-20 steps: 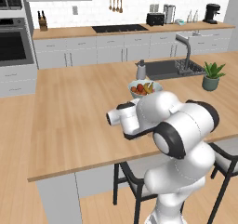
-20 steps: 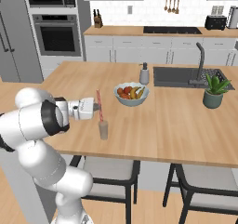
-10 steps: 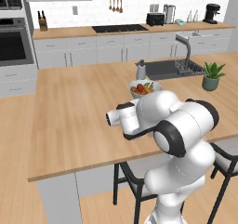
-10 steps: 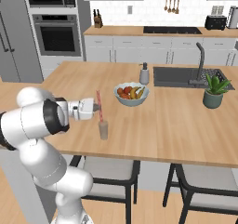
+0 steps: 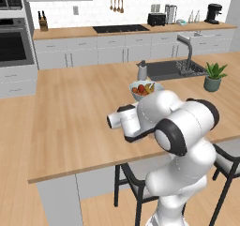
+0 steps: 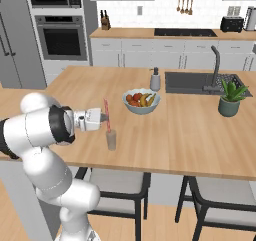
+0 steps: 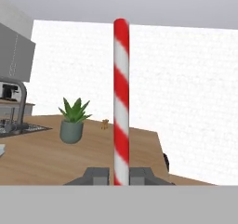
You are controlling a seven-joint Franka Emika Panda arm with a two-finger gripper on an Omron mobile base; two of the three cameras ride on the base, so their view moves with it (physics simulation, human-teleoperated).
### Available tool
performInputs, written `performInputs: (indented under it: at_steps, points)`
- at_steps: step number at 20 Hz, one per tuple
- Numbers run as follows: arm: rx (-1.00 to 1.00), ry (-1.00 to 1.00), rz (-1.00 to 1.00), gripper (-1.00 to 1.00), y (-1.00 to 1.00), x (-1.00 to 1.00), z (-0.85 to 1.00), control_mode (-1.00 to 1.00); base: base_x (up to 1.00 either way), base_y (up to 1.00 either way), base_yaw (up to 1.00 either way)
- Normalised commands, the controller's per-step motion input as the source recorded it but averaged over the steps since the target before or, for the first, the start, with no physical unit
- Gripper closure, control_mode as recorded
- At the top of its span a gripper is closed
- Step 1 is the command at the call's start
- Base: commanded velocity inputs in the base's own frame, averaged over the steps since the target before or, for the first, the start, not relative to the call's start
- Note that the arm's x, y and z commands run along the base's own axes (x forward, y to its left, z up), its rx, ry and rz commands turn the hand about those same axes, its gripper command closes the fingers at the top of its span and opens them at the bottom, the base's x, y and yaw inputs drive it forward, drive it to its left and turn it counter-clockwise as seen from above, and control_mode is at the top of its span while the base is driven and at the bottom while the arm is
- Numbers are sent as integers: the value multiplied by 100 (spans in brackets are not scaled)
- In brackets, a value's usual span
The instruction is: Take a straw from the drawer in front and place it inside the glass cup on the dining counter.
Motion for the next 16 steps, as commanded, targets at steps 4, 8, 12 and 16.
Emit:
performInputs:
  at_steps: [4,8,12,16]
  points:
    - [0,-5,0,100,-1,0,-32,-100,0,0,0]
    - [0,-7,0,100,-4,12,-26,-100,0,0,0]
    - [0,-7,0,100,-3,16,-23,-100,0,0,0]
    - [0,-12,0,100,0,10,-15,-100,0,0,0]
